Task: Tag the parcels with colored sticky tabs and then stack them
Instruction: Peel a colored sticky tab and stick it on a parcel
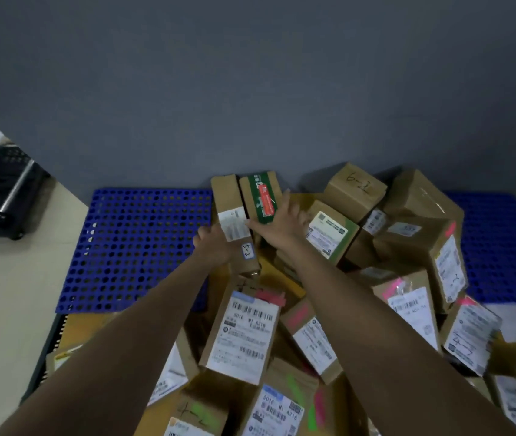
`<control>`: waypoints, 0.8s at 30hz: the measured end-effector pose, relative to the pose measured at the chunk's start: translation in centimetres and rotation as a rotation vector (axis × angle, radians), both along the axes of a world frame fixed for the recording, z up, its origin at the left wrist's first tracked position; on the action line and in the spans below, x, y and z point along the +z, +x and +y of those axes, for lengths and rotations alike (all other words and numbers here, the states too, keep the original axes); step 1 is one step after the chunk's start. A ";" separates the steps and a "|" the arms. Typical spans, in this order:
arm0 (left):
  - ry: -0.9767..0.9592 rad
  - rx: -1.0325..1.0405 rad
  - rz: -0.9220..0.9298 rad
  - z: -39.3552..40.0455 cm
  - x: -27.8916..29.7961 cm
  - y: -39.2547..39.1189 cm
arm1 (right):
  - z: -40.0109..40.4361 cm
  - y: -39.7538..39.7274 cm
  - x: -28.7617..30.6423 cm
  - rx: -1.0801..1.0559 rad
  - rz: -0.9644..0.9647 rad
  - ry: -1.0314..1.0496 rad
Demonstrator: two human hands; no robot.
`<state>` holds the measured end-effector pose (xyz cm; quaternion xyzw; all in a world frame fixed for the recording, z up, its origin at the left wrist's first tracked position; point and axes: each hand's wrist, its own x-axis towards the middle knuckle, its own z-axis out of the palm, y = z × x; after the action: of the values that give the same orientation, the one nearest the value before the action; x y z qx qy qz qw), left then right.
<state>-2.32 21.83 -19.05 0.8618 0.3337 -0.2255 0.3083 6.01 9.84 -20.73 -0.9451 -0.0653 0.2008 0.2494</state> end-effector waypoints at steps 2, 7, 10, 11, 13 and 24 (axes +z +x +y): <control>-0.015 -0.009 -0.016 0.2 0.1 0.1 | 1.0 0.7 -0.7 0.021 -0.023 -0.077; -0.114 0.104 -0.140 1.2 1.2 0.4 | 0.9 1.2 1.4 -0.091 -0.176 0.031; -0.334 0.236 -0.368 1.4 3.0 0.9 | -1.4 -0.3 4.9 0.028 -0.417 0.278; -0.462 0.275 -0.454 1.2 4.1 0.9 | -2.4 -0.9 5.8 0.115 -0.513 0.283; -0.752 0.350 -0.545 0.6 6.4 1.0 | -4.3 -2.2 6.8 0.284 -0.682 0.186; -1.164 0.354 -0.410 -1.6 9.3 -0.2 | -11.1 -7.6 9.0 0.300 -0.704 0.205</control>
<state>-2.54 20.24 -9.71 0.5110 0.2284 -0.1459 0.8157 -1.54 -1.29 -11.71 -0.9063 -0.3040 -0.1089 0.2726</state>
